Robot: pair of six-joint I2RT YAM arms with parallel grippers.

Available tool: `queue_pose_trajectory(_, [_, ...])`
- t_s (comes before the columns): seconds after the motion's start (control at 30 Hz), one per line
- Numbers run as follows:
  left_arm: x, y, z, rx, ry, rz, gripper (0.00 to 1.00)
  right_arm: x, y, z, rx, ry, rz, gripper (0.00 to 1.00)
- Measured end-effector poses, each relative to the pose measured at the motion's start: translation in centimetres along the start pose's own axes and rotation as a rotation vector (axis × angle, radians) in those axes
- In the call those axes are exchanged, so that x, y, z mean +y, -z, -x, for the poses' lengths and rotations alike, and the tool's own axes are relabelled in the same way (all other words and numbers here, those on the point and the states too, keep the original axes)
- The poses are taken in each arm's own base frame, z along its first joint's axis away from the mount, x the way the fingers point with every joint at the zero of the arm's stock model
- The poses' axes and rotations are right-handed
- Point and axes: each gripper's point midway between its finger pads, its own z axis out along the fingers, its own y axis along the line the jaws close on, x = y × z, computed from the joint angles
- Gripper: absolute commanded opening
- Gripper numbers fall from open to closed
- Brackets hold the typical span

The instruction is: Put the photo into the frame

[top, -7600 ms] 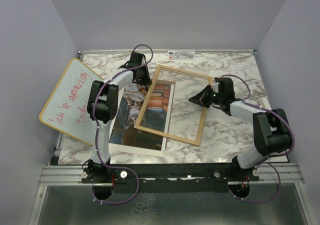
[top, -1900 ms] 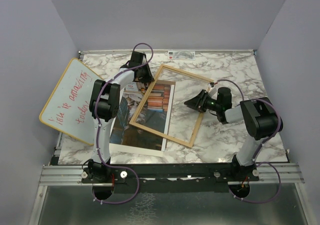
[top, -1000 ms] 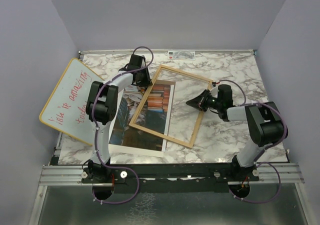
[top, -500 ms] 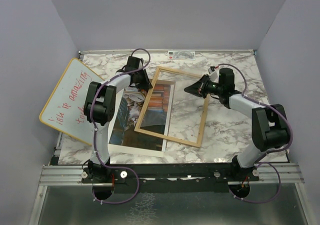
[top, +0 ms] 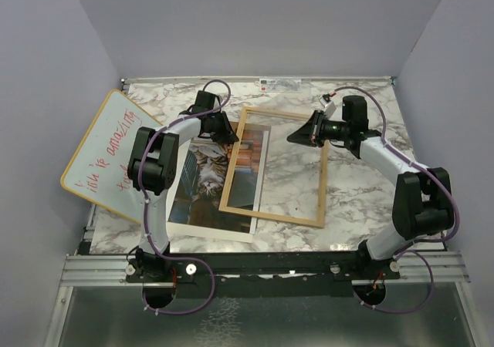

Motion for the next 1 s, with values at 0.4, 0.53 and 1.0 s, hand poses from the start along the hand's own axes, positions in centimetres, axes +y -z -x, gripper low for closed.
queue_pose_trajectory(0.4, [-0.2, 0.1, -0.3, 0.012, 0.003, -0.012, 0.06, 1.5, 0.1, 0.8, -0.006, 0.031, 0.045, 0.01])
queue_pose_trajectory(0.53, [-0.2, 0.1, -0.3, 0.013, 0.003, -0.013, 0.06, 1.7, 0.1, 0.9, -0.008, 0.039, 0.058, 0.01])
queue_pose_trajectory(1.0, [-0.2, 0.1, -0.3, 0.015, 0.005, -0.016, 0.06, 1.9, -0.3, 1.4, -0.013, 0.052, 0.092, 0.01])
